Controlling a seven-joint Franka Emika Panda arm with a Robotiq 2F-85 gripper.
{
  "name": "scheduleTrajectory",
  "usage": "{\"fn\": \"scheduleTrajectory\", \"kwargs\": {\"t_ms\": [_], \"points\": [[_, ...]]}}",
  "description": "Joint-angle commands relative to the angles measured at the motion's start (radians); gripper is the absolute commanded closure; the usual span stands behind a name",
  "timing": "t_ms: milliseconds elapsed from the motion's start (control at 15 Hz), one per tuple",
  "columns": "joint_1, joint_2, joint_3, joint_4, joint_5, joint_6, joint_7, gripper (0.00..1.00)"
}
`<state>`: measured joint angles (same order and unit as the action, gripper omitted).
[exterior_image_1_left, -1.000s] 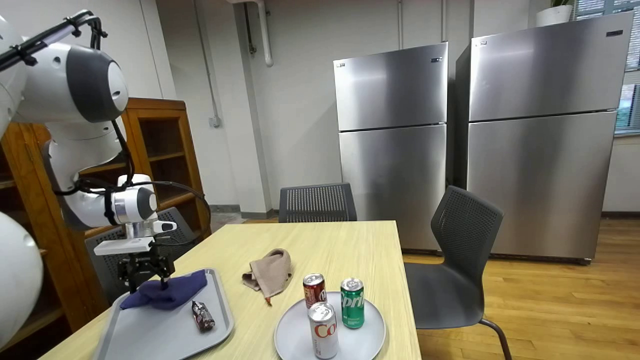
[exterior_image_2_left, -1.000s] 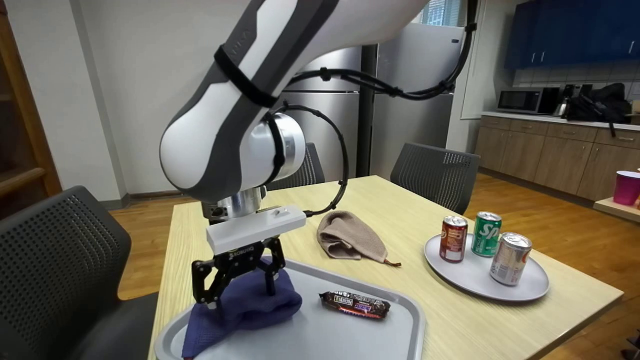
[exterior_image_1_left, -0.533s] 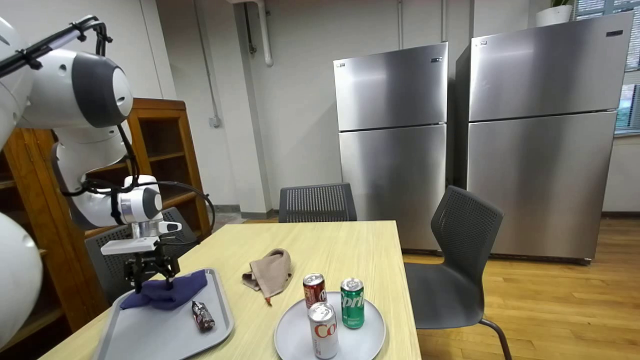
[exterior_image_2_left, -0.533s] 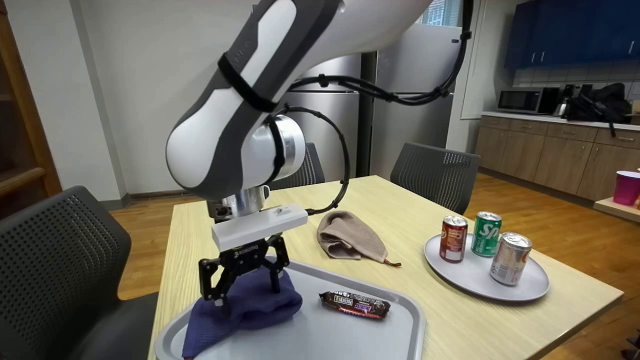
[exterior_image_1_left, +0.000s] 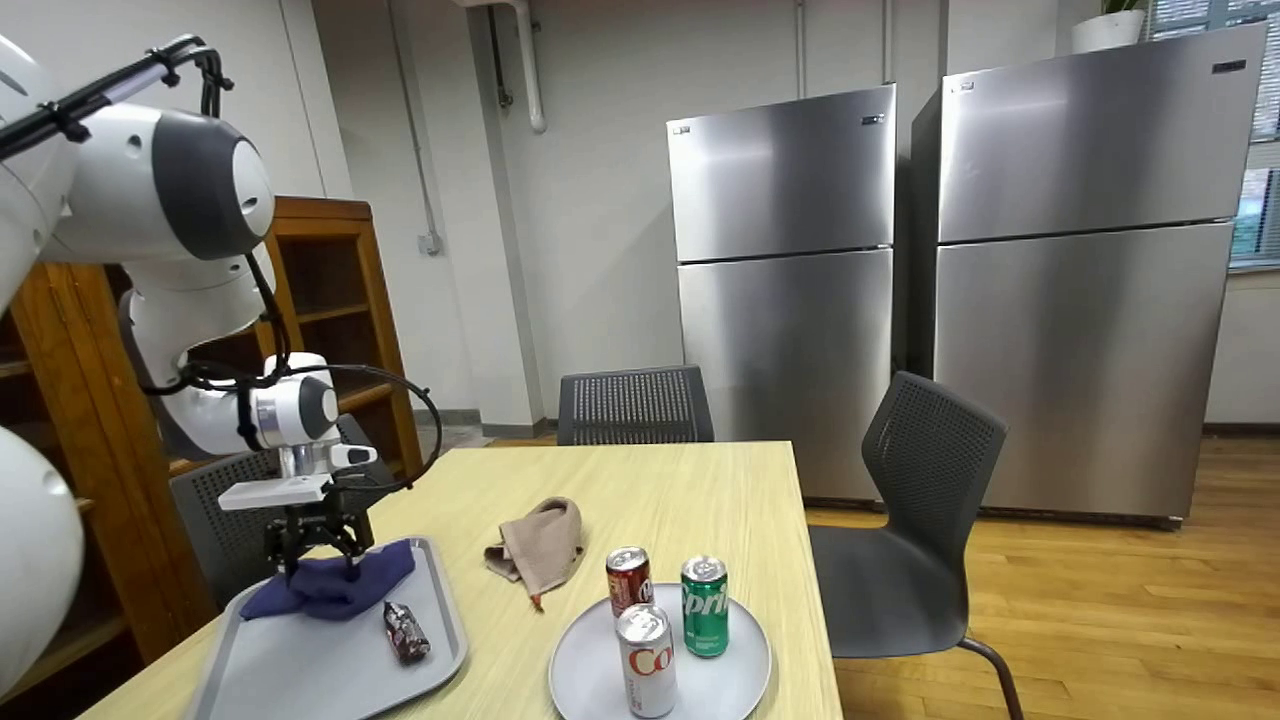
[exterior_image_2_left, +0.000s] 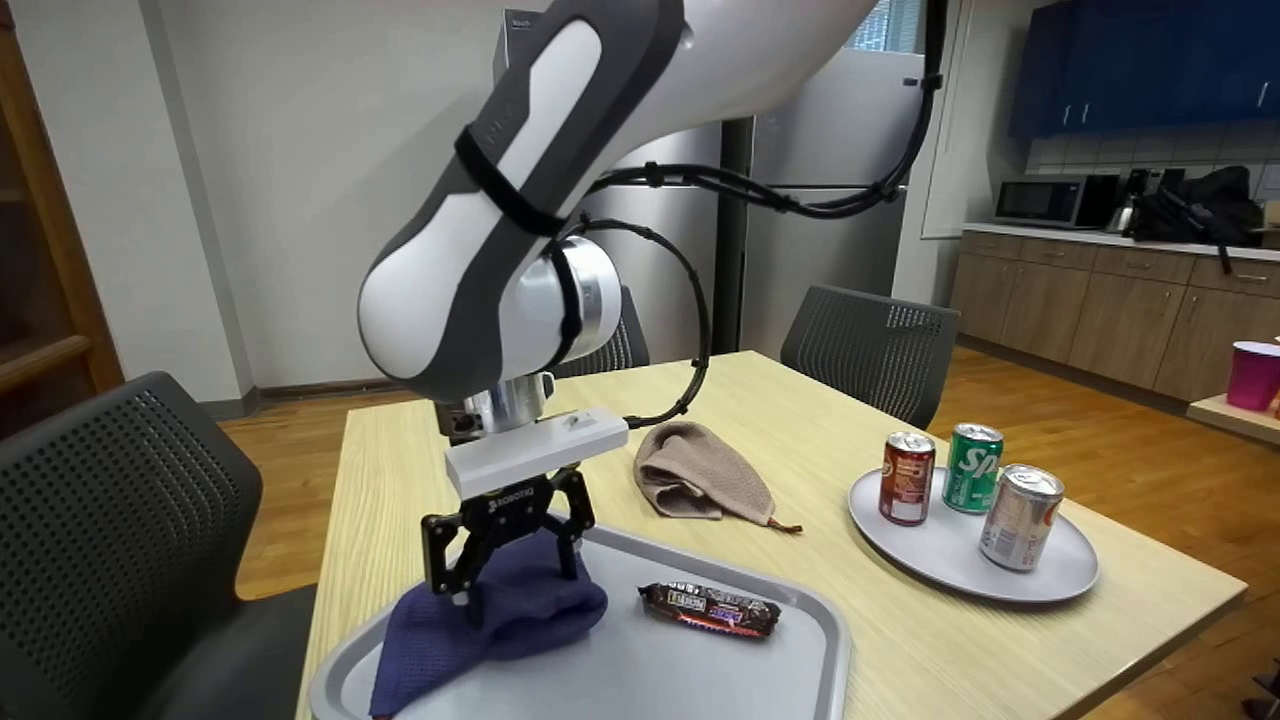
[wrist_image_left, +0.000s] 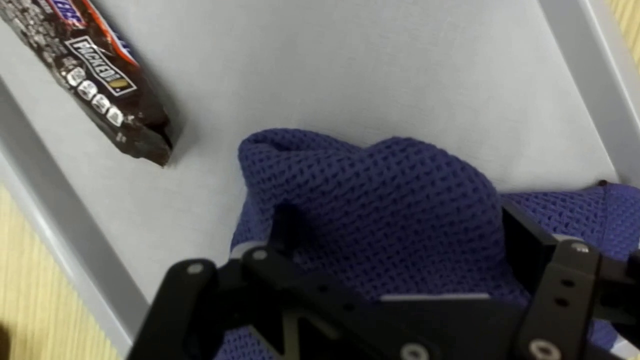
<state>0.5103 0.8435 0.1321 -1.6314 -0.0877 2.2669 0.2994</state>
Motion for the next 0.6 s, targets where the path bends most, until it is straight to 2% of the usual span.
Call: {"fn": "scheduleTrajectory", "kwargs": {"t_ms": [0, 533], "points": [[-0.007, 0.016, 0.002, 0.041, 0.000, -0.044, 0.002, 0.28], [-0.013, 0.001, 0.005, 0.025, 0.005, -0.039, 0.003, 0.89]]}}
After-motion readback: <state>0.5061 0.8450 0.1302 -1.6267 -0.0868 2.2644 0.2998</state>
